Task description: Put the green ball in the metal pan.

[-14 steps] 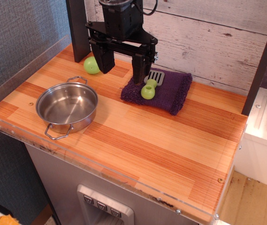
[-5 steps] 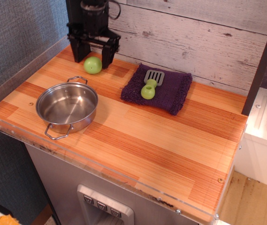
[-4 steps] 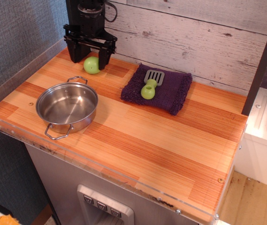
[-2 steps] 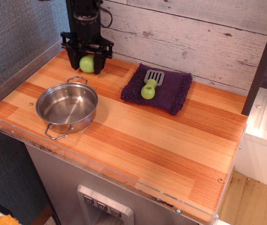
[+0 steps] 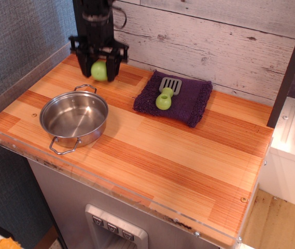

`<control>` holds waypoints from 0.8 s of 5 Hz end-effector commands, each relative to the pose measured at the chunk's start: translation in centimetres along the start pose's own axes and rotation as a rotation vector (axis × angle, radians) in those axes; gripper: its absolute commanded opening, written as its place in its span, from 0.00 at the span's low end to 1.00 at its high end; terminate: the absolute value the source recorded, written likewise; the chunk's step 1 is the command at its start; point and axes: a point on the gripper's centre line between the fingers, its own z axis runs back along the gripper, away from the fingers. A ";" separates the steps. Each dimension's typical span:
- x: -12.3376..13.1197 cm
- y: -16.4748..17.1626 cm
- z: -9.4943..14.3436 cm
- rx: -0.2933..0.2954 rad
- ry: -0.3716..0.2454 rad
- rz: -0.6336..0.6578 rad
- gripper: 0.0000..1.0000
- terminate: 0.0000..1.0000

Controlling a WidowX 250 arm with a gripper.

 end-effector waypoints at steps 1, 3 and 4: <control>-4.8 -2.8 10.1 -0.028 -0.121 -0.080 0.00 0.00; -12.1 -2.6 4.7 -0.017 0.021 -0.111 0.00 0.00; -12.9 -1.6 2.9 -0.014 0.012 -0.097 0.00 0.00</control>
